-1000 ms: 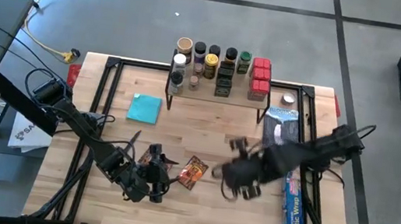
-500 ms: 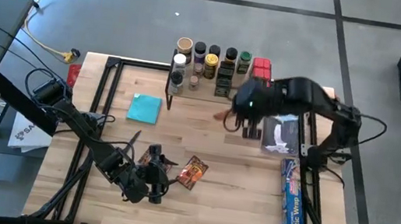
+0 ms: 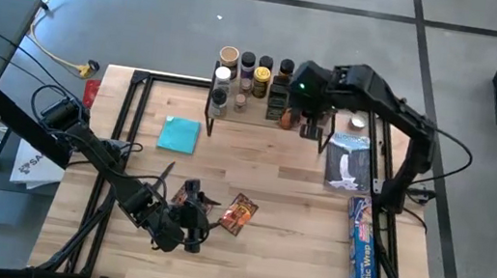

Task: Shelf spices
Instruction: Put the orange seasoning bag on the shelf

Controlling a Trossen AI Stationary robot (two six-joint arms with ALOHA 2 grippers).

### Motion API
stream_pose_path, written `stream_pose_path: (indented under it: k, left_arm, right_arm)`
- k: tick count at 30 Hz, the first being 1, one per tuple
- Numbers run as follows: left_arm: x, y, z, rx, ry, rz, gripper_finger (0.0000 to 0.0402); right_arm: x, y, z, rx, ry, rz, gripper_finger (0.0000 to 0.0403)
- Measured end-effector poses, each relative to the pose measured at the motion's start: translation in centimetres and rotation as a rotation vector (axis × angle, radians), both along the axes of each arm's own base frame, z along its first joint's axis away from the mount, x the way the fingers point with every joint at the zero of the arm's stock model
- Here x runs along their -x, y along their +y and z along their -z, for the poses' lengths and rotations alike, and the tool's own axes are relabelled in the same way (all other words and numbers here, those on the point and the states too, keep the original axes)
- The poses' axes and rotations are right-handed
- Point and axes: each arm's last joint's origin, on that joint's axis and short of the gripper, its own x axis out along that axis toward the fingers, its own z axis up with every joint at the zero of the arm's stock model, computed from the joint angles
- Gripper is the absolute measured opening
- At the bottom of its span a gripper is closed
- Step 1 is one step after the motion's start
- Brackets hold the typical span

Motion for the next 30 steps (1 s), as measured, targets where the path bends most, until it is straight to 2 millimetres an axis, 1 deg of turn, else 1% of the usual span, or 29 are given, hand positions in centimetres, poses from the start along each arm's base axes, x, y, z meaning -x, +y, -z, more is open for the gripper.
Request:
stream_pose_path:
  k: [3,6,14,23,30]
  left_arm:
    - [0.0,0.0,0.0,0.001,0.0,0.0,0.0236]
    - [0.0,0.0,0.0,0.009,0.0,0.001,0.0236]
    - [0.0,0.0,0.0,0.016,0.002,0.003,0.0236]
    - [0.0,0.0,0.0,0.017,0.001,0.002,0.0236]
    - [0.0,0.0,0.0,0.024,-0.002,-0.001,0.0236]
  right_arm:
    - [-0.4,-1.1,0.7,-0.003,0.029,0.013,0.0]
    - [-0.7,-1.8,1.2,-0.002,0.051,0.004,0.0]
    - [-0.1,-3.9,1.4,0.002,0.064,0.061,0.0]
    - [-0.2,-4.2,1.6,-0.001,0.071,0.068,0.0]
    - [-1.2,-4.7,2.8,0.008,0.116,0.071,0.0]
